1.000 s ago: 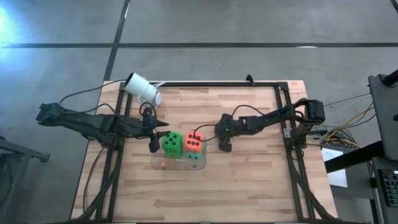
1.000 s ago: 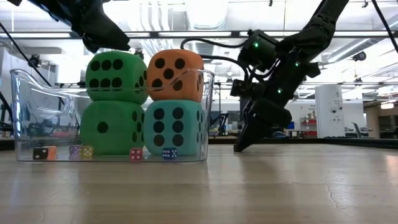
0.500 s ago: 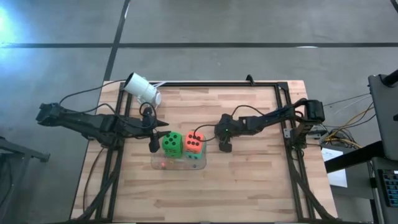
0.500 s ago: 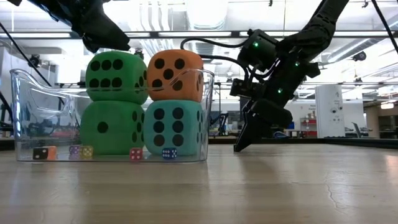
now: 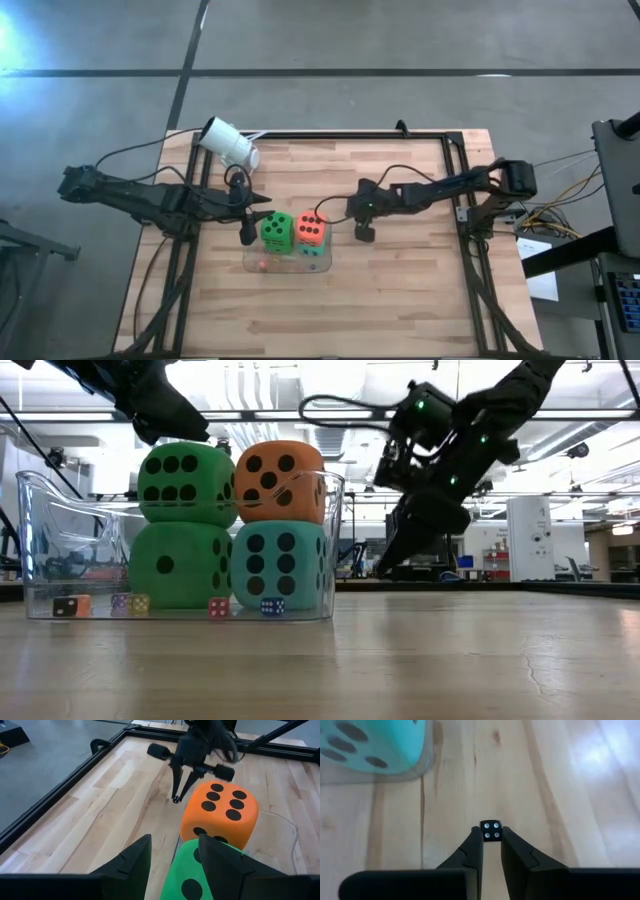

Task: Pick & Place Dice
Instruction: Put the small black die into the transparent bin

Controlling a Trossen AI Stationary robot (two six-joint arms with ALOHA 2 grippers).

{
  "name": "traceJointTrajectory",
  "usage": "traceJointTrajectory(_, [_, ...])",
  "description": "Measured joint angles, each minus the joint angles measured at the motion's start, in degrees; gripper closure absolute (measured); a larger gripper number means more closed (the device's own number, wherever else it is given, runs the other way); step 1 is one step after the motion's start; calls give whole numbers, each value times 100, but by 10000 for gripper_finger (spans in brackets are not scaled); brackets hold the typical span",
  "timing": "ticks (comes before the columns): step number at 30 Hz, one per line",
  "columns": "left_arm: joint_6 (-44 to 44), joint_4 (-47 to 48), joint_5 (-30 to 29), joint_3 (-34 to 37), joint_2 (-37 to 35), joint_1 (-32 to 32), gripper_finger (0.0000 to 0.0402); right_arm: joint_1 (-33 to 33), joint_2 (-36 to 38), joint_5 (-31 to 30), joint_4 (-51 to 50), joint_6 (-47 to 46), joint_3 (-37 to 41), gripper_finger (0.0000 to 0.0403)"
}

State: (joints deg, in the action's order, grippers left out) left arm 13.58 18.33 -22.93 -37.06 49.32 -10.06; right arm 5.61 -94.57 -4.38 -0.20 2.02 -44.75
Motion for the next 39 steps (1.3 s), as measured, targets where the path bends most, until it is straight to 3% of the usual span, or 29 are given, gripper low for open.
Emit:
traceJointTrajectory(13, [0, 20, 1, 0, 0, 0, 231, -515, 1583, -209, -287, -5, -3, 365])
traceJointTrajectory(20, [0, 20, 1, 0, 0, 1, 231, -1134, 1905, -225, -26, 15, -2, 365])
traceJointTrajectory(28, [0, 22, 3, 0, 0, 1, 231, -1822, 1693, -207, 587, 138, -121, 364])
traceJointTrajectory(39, [0, -4, 3, 0, 33, 1, 231, -2000, 408, 209, 313, 448, -1225, 364])
